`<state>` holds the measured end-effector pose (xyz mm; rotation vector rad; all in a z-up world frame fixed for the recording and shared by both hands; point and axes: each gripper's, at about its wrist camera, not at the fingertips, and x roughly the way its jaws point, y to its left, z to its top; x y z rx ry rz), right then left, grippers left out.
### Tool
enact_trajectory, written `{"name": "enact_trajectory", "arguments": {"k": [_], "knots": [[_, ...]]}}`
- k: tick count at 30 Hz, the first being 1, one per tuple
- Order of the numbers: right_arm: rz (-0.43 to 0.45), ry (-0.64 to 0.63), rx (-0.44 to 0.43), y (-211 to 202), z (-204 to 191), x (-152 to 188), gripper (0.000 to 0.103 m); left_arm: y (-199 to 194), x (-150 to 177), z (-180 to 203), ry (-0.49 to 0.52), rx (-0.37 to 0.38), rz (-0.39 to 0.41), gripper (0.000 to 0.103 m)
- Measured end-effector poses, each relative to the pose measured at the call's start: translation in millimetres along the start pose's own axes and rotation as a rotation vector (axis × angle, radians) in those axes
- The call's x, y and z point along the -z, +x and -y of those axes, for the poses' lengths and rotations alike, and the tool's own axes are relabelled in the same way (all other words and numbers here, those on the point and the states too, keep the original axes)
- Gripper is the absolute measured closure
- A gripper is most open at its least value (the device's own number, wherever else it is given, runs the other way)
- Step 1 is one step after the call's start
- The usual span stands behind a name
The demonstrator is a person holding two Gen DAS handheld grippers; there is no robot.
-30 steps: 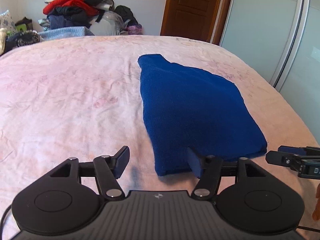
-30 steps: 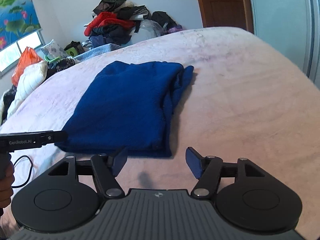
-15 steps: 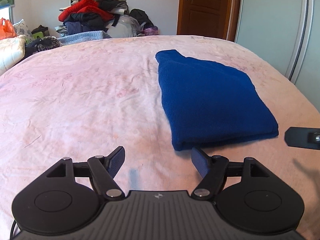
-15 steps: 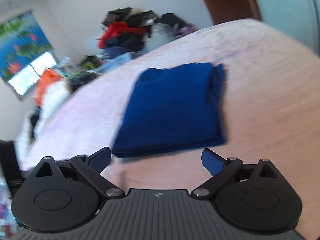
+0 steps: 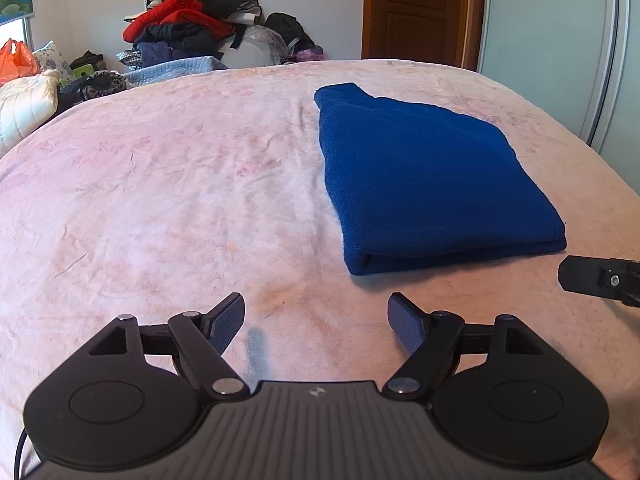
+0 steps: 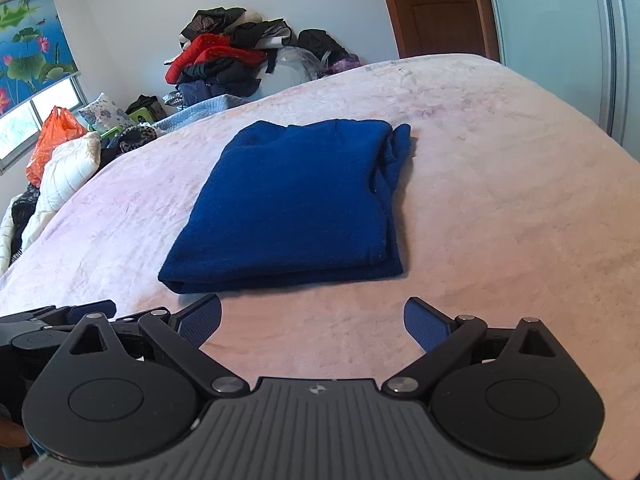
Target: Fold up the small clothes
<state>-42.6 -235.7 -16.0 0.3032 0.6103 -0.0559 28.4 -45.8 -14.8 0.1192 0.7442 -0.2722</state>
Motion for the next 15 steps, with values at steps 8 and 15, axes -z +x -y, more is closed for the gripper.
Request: {"name": "enact_trajectory", "arguments": {"k": [8,15], "knots": [[0.016,-0.061,-0.002,10,-6,11,0.002,6,7,-1,-0.007,-0.025,0.022,0.019],[0.0,-0.127,0.053,21,-14,21,0.002,11,13,-3,-0.011,-0.045,0.025,0.018]]}}
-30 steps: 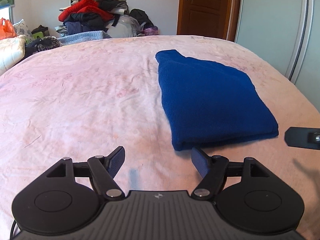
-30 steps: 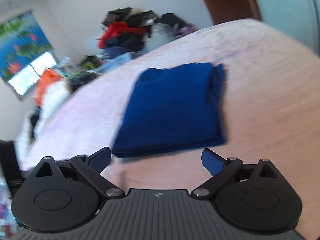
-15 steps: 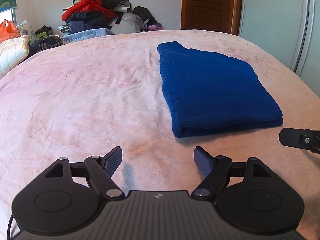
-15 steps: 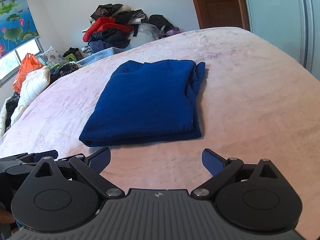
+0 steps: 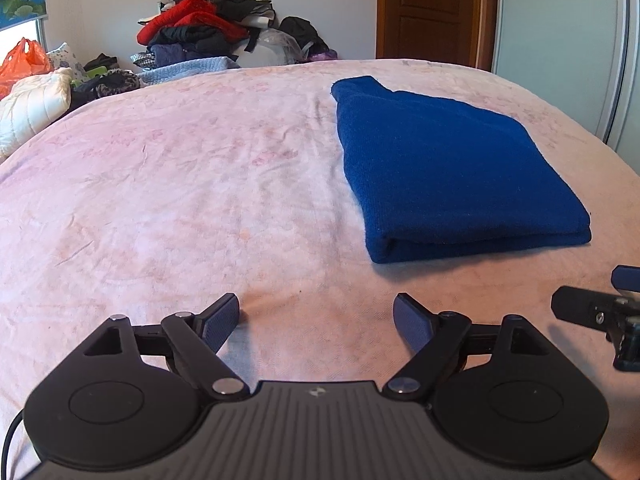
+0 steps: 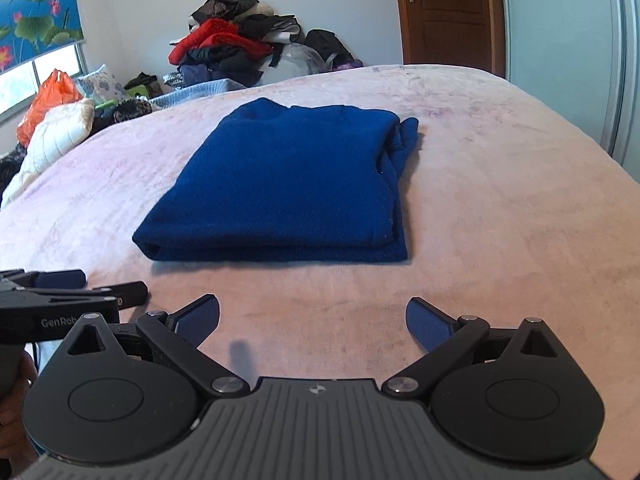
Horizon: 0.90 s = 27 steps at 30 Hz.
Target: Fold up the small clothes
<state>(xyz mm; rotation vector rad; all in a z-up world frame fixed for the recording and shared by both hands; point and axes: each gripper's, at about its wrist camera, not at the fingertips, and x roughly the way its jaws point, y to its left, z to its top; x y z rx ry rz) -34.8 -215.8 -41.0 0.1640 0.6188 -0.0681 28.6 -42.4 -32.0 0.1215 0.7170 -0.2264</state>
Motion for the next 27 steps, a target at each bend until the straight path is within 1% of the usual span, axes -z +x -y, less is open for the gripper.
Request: {"name": "enact_trajectory", "arguments": {"k": [4,15,20,22,24,27], "knots": [[0.003,-0.017,-0.005,-1,-2,-1,0.002,0,0,-1,-0.005,-0.005,-0.001,0.018],[0.004,0.004,0.0,0,4,-2,0.002,-1,3,0,0.003,-0.017,0.011,0.018],[0.018,0.001,0.008,5,6,-3,0.002,-1,5,0,0.006,-0.016,0.024,0.018],[0.021,0.007,0.012,7,7,-4,0.002,-1,7,1,0.016,-0.023,0.031,0.014],[0.025,0.006,0.017,10,7,-3,0.002,0,8,2,0.025,-0.041,0.037,0.001],[0.024,-0.006,0.021,12,7,-2,0.002,1,9,0,0.016,-0.037,0.032,0.0]]}}
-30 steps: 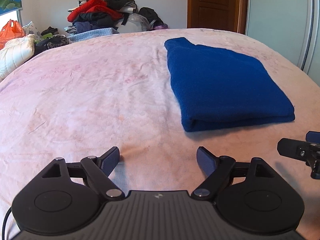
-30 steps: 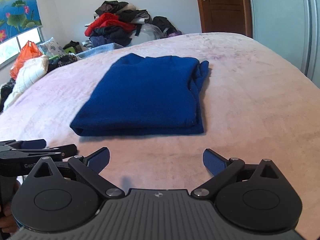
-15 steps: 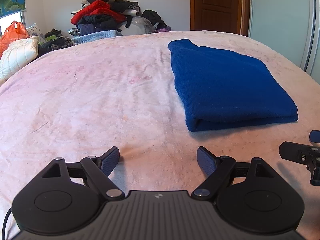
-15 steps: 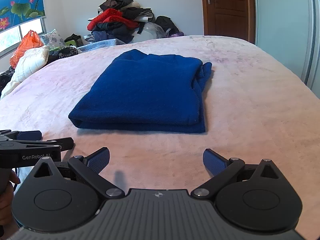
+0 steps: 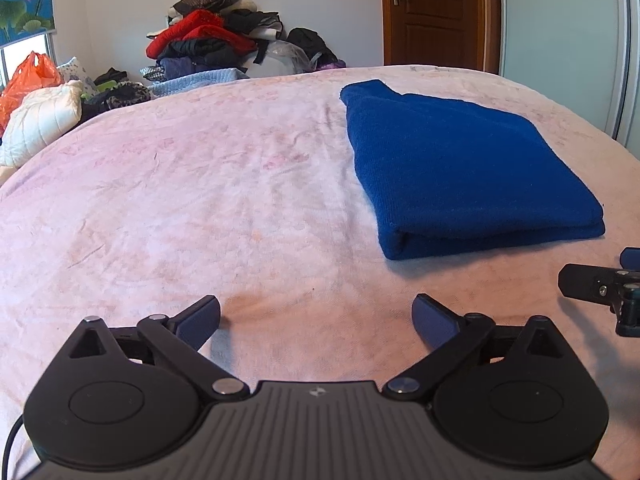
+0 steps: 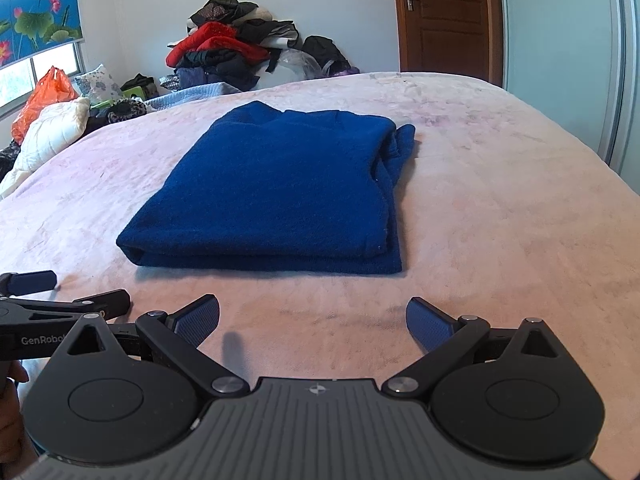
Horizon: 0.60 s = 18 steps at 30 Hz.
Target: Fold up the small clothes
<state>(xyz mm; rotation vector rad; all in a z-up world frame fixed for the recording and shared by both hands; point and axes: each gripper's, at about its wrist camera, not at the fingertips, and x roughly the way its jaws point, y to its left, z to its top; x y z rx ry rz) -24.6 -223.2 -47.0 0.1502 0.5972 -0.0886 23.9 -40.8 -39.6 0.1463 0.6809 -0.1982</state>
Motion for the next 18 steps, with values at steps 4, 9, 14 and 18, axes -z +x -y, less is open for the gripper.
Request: {"name": "enact_trajectory", "arguments": {"k": [4,9,14,18], "knots": [[0.001,-0.018,0.007,3,-2,2,0.0,2,1,-4,-0.023,0.012,-0.005,0.0],[-0.001,-0.032,0.016,4,-6,5,0.0,3,3,-2,-0.022,0.009,0.005,0.0],[-0.001,-0.047,0.025,6,-8,6,0.0,3,5,-2,-0.025,0.01,0.01,0.0],[-0.004,-0.064,0.036,6,-11,8,0.0,3,5,-3,-0.027,0.011,0.008,0.0]]}}
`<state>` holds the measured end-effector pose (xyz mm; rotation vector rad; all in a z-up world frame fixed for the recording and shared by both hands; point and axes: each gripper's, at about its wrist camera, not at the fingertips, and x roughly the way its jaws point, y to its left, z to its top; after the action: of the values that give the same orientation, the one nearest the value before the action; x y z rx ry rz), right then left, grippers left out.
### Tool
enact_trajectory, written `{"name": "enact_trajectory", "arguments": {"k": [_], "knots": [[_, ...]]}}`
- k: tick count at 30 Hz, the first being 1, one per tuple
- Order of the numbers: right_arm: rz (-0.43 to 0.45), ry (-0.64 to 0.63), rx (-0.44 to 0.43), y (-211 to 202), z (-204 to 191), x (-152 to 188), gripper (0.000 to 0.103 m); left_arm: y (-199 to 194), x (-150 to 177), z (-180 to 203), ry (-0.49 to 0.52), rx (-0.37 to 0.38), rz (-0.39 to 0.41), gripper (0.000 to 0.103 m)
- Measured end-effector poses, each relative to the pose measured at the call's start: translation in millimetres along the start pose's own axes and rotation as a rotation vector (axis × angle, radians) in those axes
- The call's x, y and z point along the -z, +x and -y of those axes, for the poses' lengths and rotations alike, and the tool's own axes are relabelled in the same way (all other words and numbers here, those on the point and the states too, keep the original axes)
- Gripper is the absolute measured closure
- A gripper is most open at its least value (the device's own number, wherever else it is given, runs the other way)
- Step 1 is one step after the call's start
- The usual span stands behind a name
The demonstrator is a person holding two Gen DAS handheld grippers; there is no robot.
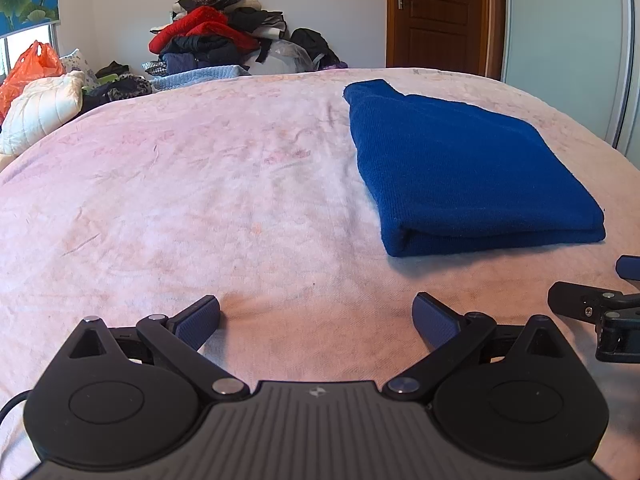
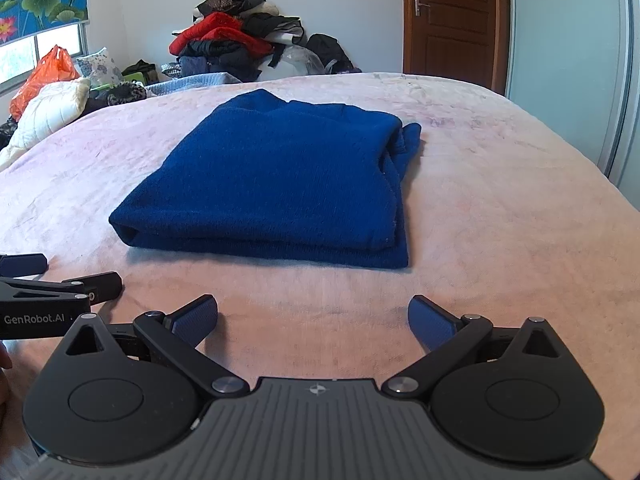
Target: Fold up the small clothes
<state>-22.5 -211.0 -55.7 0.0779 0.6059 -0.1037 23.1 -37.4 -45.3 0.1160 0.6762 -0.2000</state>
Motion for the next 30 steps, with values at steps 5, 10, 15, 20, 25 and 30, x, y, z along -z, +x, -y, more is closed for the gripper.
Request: {"name": "enact_trajectory", "arguments": {"k": [5,10,15,20,25,30], "knots": [[-0.002,-0.009,0.007,0.2,-1.3,0.3,0.0,0.2,0.2,0.0,-0.006,0.0,-0.001,0.0],[-0.007,-0.025,0.02,1.7,-4.6,0.6,0.0,0.6,-0.1,-0.3,-0.006,0.001,0.0,0.0],[-0.011,-0.039,0.032,2.7,-6.9,1.0,0.0,0.6,0.1,-0.3,-0.007,0.002,0.0,0.0],[-0.012,-0.041,0.034,3.0,-7.0,1.2,0.0,0.7,0.2,-1.1,-0.013,0.005,0.0,0.0],[-0.014,-0.052,0.042,3.7,-8.9,1.3,0.0,1.1,-0.1,-1.1,-0.012,0.003,0.003,0.0],[-0.014,-0.052,0.042,3.7,-9.0,1.1,0.0,0.8,0.2,-1.0,-0.012,0.002,0.005,0.0]]}}
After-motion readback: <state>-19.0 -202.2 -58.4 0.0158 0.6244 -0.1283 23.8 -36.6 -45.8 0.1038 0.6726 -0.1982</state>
